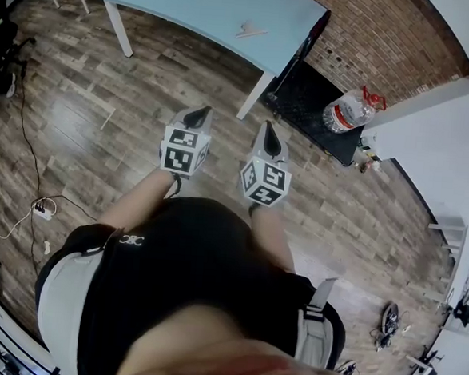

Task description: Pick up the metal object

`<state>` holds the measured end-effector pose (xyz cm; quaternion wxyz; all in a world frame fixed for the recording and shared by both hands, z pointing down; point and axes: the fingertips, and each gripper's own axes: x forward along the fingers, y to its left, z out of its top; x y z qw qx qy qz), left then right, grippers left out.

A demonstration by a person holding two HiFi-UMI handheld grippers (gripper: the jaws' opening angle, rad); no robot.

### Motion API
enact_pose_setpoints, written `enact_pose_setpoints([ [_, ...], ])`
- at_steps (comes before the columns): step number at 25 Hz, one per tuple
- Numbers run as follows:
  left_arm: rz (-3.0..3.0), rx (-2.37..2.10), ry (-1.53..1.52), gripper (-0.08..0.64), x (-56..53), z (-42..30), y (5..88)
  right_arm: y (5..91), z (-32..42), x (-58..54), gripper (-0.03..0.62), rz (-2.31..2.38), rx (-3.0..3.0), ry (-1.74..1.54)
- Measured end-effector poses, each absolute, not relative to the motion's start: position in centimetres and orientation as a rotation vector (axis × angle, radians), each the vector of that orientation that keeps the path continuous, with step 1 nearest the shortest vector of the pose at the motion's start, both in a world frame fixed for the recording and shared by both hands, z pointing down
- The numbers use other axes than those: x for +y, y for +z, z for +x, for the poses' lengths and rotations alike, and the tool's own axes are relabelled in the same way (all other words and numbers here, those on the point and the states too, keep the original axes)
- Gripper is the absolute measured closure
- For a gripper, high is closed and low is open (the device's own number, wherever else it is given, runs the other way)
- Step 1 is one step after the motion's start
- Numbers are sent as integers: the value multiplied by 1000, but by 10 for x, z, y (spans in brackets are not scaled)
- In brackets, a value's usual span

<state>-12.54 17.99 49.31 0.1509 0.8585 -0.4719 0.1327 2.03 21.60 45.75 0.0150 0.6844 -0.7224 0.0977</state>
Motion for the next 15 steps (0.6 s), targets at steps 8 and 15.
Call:
enact_pose_setpoints([
  [8, 2484, -1329, 401, 560, 168, -161, 498, 463, -13, 211, 580, 2170, -2205, 304],
  [15, 2486, -1308, 404, 560, 157, -169, 507, 467, -24, 201, 580, 2167, -2191, 298],
])
